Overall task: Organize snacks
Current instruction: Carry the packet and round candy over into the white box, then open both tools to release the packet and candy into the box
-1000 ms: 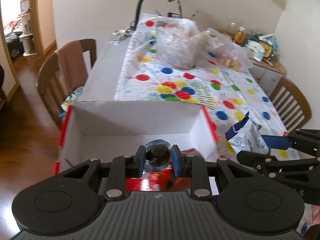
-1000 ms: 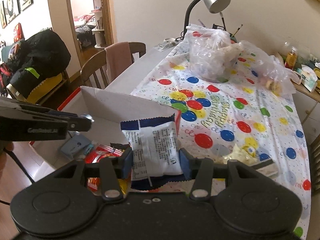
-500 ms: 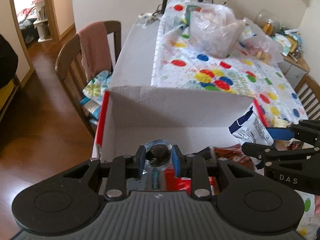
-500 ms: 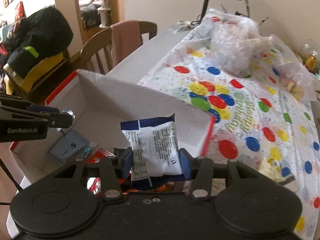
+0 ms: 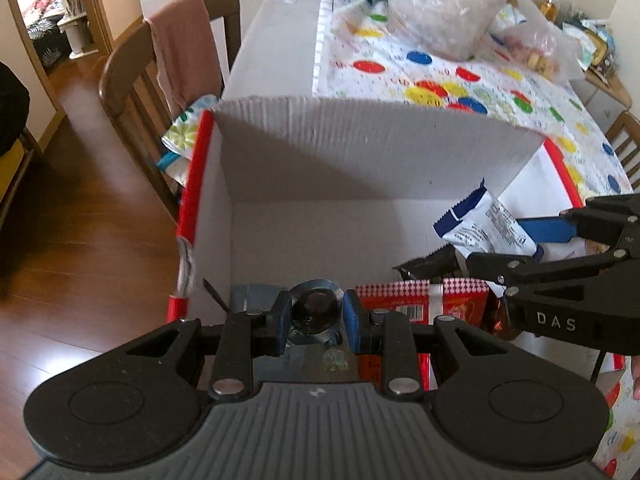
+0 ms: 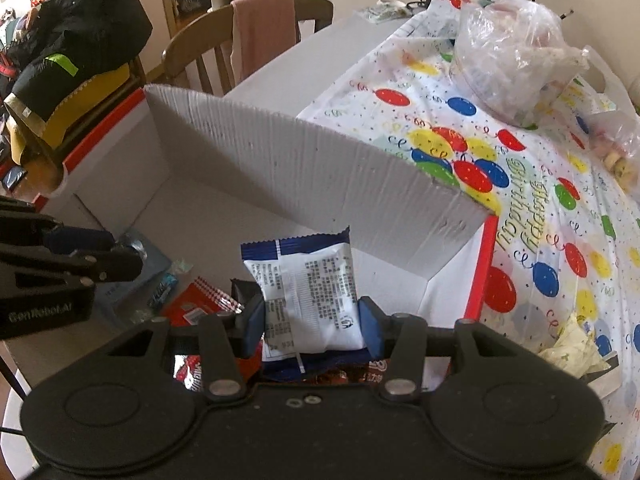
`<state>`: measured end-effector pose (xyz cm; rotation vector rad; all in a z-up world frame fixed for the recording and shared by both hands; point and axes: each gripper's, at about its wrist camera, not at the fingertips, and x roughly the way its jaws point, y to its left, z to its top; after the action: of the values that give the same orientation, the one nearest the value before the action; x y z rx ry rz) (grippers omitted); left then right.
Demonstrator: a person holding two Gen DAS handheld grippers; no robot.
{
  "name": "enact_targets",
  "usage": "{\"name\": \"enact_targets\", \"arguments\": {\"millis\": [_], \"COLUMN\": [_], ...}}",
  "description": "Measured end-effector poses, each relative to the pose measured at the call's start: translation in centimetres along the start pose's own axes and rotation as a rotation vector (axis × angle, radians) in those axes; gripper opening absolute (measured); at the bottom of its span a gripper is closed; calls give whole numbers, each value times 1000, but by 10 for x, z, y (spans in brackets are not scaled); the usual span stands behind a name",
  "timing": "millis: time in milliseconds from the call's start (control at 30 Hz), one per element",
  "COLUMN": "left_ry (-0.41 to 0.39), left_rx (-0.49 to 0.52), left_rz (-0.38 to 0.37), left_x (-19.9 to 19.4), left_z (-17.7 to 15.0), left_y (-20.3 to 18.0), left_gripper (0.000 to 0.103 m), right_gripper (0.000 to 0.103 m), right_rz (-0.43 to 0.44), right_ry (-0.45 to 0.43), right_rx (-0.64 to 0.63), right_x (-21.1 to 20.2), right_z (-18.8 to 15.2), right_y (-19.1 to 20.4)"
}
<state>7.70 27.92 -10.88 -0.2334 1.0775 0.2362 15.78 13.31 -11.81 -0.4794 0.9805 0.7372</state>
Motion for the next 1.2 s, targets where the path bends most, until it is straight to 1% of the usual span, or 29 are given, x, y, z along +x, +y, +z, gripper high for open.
{"name": "enact_targets", "arguments": {"millis": [233,367,600,767,800,833,900,1000,1033,1167,1200], "left_ry": [47,63,58,47,43,38,24,-6,-16,-55,-66], "left_rx": [13,19,14,4,4,3,-2,3,8,20,25], "left_rz": [5,7,15,14,12,10,2,-11,-12,-26,-27], "left_x": [14,18,14,6,4,1,-5,-16,-20,-36,-40], "left_z": [-6,-8,-11,-11,-11,-11,-11,-10,-10,-11,-11], "left_y": [-4,-7,-8,-7,-7,-7,-7,-10,-11,-18,-20], "left_gripper": [27,28,28,29,29,32,41,48,50,52,54], "right_gripper": [48,50,62,65,68,71,72,75,76,80,82], "right_rz": [-3,-1,12,24,24,26,31,31,31,34,34], "right_ry": [9,11,2,-20,-26,-32,-41,-55,-60,-94,-101], "right_rx": [-5,-4,-15,-11,-10,-7,-3,3,6,21,22], "right_x": [3,2,-8,-22,-25,-28,-34,-43,-47,-65,-69], "right_z": [-1,-1,-4,-6,-6,-7,-8,-10,-11,-15,-15], "right_y": [1,1,3,3,3,3,1,0,-1,-4,-5]}}
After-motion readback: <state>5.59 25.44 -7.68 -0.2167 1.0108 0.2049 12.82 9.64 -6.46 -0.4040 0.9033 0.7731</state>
